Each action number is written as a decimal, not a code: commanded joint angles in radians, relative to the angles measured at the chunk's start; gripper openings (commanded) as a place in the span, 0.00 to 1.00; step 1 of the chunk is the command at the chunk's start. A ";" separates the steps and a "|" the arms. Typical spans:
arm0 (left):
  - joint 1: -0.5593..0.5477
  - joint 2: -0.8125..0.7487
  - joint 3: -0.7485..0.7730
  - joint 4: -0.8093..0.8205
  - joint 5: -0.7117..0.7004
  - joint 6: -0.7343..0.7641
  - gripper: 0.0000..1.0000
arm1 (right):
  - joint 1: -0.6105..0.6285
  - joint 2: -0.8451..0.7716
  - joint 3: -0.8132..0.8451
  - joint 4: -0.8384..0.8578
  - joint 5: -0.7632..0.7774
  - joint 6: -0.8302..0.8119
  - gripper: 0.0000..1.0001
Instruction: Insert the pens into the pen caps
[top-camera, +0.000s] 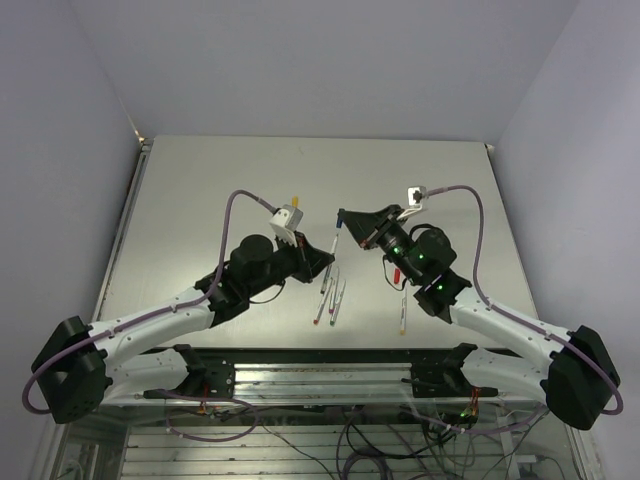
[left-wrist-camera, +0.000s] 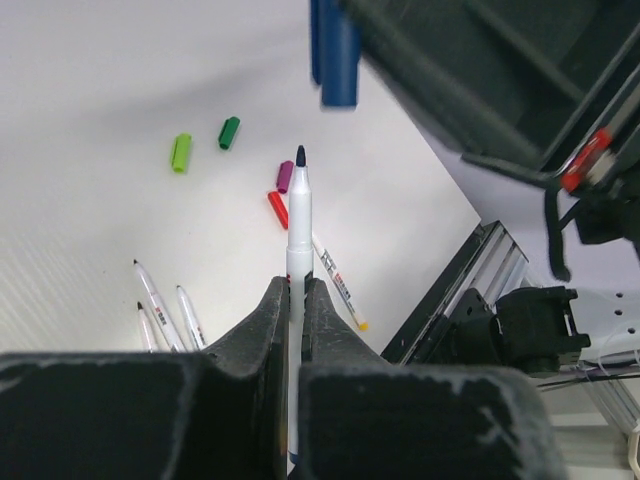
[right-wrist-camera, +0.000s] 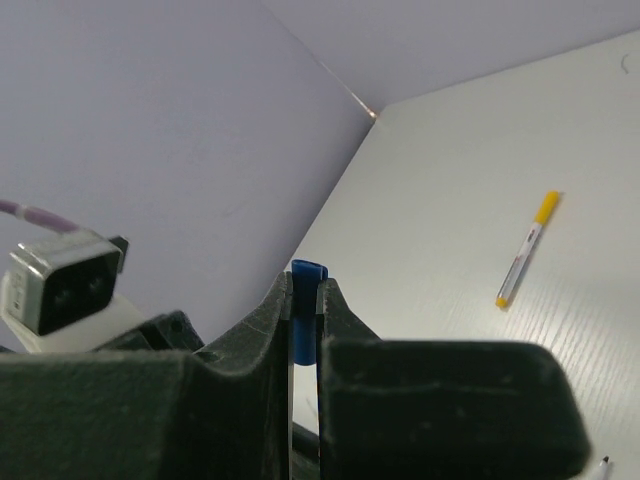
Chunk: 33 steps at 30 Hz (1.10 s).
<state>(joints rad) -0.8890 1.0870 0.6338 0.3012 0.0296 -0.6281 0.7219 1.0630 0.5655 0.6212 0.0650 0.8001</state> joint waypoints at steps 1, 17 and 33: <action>-0.001 -0.034 -0.017 0.017 -0.007 -0.001 0.07 | 0.004 -0.001 0.069 -0.019 0.040 -0.075 0.00; -0.001 -0.040 -0.012 0.056 -0.003 0.003 0.07 | 0.004 0.019 0.017 0.014 0.031 -0.040 0.00; -0.001 -0.015 -0.005 0.080 -0.004 -0.009 0.07 | 0.005 0.004 -0.021 0.029 0.023 -0.018 0.00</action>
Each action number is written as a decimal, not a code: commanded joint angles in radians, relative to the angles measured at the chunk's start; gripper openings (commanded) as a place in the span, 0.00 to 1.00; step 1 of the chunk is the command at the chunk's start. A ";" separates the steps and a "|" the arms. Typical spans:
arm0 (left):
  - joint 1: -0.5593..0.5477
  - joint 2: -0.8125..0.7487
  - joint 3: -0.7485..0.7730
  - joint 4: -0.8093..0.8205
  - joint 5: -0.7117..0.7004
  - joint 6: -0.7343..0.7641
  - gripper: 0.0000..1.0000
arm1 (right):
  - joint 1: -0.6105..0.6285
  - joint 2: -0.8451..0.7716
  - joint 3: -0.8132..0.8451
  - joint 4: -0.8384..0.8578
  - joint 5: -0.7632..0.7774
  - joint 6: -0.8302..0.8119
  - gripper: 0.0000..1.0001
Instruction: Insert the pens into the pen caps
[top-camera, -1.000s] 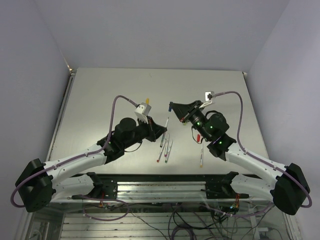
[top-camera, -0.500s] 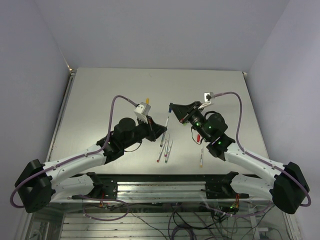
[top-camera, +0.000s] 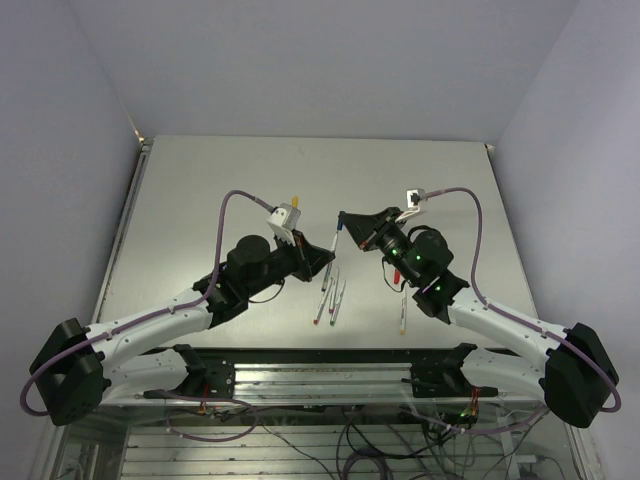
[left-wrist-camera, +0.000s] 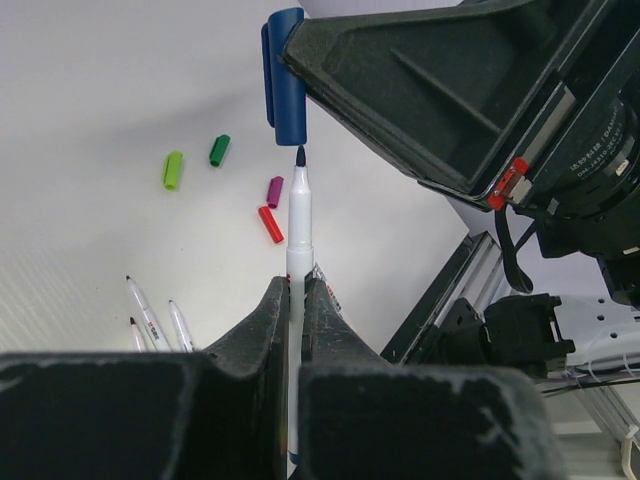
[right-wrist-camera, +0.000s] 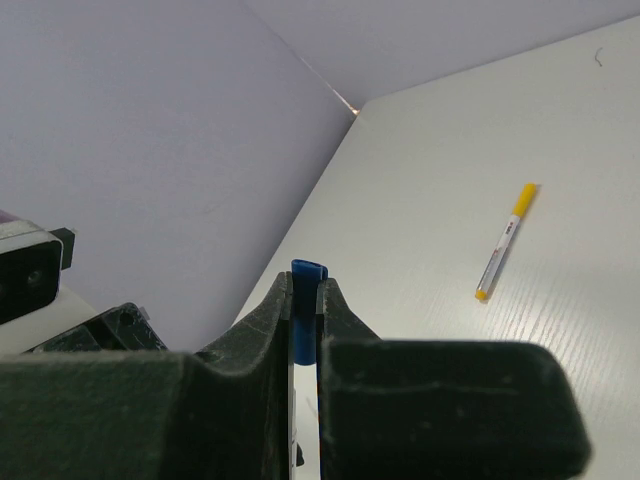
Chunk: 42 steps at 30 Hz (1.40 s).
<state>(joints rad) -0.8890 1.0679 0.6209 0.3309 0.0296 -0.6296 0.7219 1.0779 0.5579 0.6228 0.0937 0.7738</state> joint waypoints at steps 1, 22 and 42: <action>0.000 0.005 0.008 0.051 -0.004 -0.007 0.07 | 0.005 -0.012 -0.015 0.028 -0.006 0.010 0.00; 0.000 0.007 0.010 0.056 -0.012 -0.007 0.07 | 0.005 -0.027 -0.021 0.032 -0.005 0.022 0.00; 0.000 0.011 0.017 0.067 -0.014 -0.007 0.07 | 0.018 -0.010 -0.028 0.035 -0.012 0.021 0.00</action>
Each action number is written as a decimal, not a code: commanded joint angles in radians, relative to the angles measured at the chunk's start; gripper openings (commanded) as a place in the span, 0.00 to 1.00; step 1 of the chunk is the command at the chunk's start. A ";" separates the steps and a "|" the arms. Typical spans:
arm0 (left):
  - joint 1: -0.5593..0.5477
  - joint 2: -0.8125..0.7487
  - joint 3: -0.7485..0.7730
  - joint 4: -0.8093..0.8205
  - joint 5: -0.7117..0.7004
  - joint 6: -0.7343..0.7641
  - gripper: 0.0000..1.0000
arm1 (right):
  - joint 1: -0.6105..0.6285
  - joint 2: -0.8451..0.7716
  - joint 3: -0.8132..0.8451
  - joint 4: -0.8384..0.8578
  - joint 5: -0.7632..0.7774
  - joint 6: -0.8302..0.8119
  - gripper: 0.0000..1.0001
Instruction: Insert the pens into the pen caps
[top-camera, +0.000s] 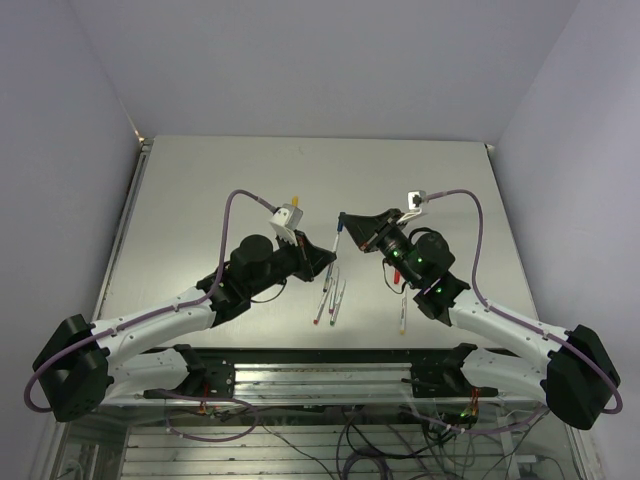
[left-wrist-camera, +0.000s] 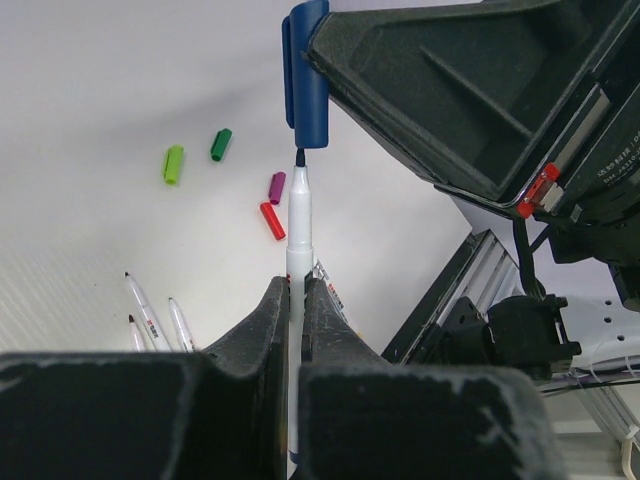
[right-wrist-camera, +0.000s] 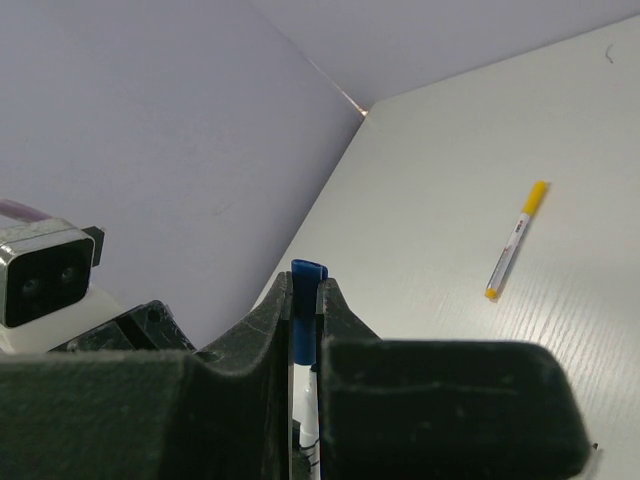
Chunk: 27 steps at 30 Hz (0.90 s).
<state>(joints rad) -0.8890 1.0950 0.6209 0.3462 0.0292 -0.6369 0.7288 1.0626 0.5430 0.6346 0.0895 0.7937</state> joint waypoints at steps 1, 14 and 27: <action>-0.002 -0.019 0.016 0.050 -0.015 0.001 0.07 | 0.012 0.006 -0.013 0.024 -0.010 0.001 0.00; -0.001 -0.043 0.004 0.032 -0.006 0.002 0.07 | 0.014 0.020 0.004 0.016 0.003 -0.023 0.00; -0.002 -0.033 -0.006 0.052 -0.033 -0.012 0.07 | 0.016 0.016 -0.010 0.024 -0.017 -0.005 0.00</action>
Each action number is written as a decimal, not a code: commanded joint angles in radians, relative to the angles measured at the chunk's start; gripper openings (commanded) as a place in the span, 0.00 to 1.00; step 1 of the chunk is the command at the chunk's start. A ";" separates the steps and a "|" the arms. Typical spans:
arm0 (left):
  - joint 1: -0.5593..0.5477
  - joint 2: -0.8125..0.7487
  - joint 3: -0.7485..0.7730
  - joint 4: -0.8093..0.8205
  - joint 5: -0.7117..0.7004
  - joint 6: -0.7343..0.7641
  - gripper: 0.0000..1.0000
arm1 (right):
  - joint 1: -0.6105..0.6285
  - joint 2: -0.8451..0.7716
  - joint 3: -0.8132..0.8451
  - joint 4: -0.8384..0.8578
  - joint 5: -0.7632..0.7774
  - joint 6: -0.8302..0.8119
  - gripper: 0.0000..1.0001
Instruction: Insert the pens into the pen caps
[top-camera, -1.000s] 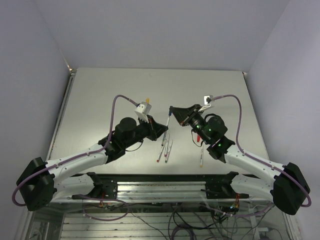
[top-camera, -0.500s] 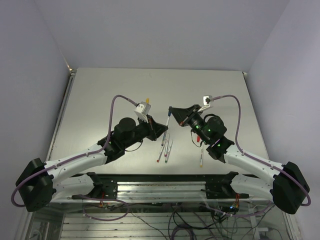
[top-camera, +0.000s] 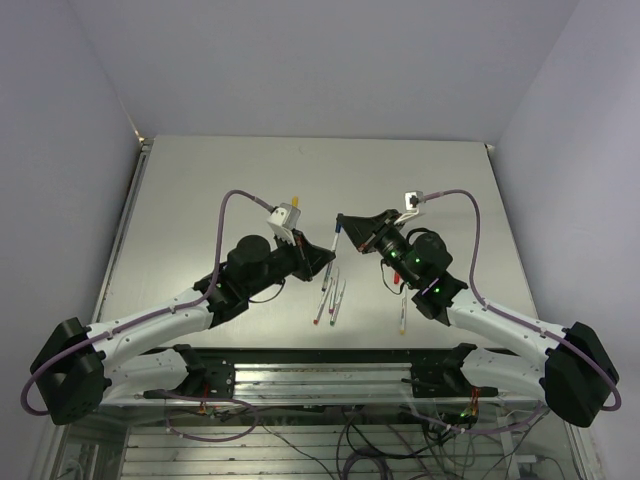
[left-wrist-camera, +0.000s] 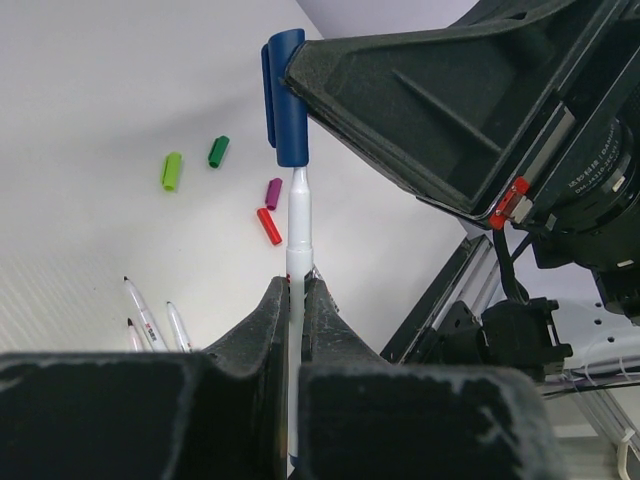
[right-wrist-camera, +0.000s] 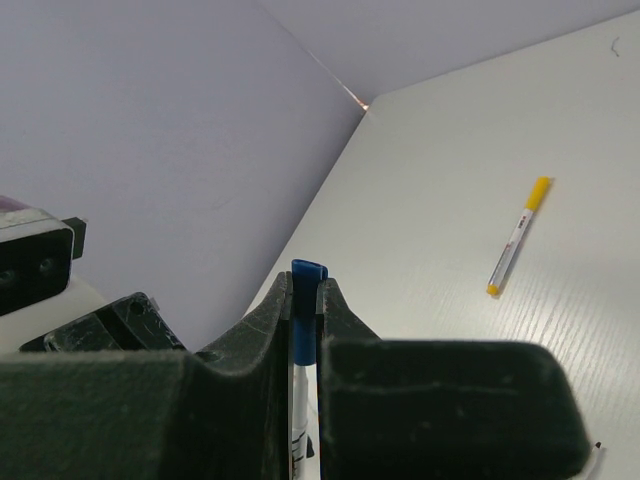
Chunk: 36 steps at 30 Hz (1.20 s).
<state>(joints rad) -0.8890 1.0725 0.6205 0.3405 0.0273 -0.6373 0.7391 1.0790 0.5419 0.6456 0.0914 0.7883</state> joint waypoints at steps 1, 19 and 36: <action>-0.001 -0.007 -0.005 0.062 -0.035 -0.014 0.07 | 0.007 -0.001 -0.011 0.016 -0.025 0.005 0.00; 0.000 -0.010 -0.010 0.153 -0.175 -0.035 0.07 | 0.088 0.019 -0.067 0.013 -0.068 0.016 0.00; 0.067 0.044 0.108 0.209 -0.217 0.080 0.07 | 0.179 0.104 -0.009 -0.275 -0.080 -0.049 0.00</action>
<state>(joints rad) -0.8856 1.1099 0.6239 0.3061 -0.1028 -0.5903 0.8360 1.1481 0.5480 0.5789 0.1471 0.7471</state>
